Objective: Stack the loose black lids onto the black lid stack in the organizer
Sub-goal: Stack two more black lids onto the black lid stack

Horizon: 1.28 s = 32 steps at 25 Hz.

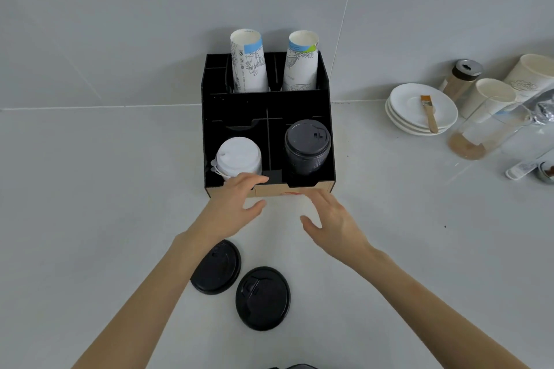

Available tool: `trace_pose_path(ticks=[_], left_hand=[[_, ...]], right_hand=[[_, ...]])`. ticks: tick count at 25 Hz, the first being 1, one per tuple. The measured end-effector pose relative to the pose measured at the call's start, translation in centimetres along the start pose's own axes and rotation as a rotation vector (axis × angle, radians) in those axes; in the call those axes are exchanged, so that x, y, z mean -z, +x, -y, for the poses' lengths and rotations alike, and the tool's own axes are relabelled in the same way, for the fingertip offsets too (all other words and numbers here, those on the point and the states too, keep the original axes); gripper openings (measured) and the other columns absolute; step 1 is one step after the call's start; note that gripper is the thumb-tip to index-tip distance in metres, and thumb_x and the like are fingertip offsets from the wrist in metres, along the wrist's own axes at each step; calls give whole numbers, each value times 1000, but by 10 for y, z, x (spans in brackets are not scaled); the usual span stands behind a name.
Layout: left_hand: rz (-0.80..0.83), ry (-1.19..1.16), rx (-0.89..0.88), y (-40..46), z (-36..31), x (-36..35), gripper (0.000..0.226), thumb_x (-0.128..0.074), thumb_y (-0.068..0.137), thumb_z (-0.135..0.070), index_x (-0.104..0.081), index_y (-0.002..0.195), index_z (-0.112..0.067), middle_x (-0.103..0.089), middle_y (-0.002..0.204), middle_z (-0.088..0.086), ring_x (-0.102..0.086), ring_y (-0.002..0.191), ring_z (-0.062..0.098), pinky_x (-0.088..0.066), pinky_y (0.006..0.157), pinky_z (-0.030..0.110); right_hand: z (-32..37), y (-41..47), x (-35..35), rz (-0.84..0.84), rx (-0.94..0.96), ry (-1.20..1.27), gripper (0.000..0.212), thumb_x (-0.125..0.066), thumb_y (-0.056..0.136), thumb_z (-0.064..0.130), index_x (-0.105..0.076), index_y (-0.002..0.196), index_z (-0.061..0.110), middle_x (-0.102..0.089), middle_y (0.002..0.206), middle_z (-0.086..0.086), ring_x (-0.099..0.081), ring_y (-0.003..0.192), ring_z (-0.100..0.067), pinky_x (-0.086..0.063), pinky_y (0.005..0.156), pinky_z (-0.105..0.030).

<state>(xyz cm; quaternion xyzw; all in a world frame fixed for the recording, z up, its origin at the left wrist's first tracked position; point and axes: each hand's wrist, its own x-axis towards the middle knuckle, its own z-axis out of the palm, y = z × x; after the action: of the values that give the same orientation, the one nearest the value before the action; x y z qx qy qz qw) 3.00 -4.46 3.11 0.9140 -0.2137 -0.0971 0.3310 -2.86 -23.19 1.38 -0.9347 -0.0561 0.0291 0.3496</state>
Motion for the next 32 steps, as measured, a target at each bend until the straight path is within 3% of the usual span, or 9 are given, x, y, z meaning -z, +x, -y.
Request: trace_pose_path(ticks=[10,15,20,24,28,32], left_hand=[[-6,-96,182,-84,24,-40,42,-57,84,-25,-44,124,-24,-47,122,-8,-45,117,13,-32,99,23],[-1,-127,245,-120,29,-54,44,-58,83,-28,-43,124,-26,-43,117,-15,-44,115,10,-31,97,20],[-14,-134,247,-129,27,-61,43,-58,83,-27,-44,124,-23,-42,116,-14,-46,113,10,-34,96,19],[15,-119,260,-129,28,-66,48,-53,81,-37,-43,126,-22,-43,120,-13,-45,113,10,-35,96,20],[45,-99,255,-126,25,-72,44,-56,84,-26,-42,126,-21,-47,129,-5,-44,114,11,-37,96,21],[75,-76,213,-118,17,-75,52,-56,84,-26,-36,131,-20,-40,137,-4,-36,121,11,-28,99,16]], right_hand=[[1,-43,-43,350,40,-28,55,-51,87,27,-25,135,23,-37,141,1,-36,129,-17,-30,106,-27],[2,-54,-53,474,80,-35,65,-57,83,34,-21,137,25,-27,147,3,-28,133,-15,-25,111,-29],[3,-56,-63,472,134,-57,61,-56,84,30,-25,136,23,-29,147,2,-28,133,-15,-23,112,-29],[0,-57,-67,425,105,-61,58,-56,84,28,-29,134,21,-35,143,1,-32,131,-16,-24,110,-27],[-4,-58,-70,363,85,-27,51,-54,85,24,-34,132,18,-41,139,-1,-36,128,-17,-28,109,-28],[-9,-58,-69,297,46,-3,47,-53,86,21,-37,130,16,-46,135,-3,-38,125,-18,-31,107,-28]])
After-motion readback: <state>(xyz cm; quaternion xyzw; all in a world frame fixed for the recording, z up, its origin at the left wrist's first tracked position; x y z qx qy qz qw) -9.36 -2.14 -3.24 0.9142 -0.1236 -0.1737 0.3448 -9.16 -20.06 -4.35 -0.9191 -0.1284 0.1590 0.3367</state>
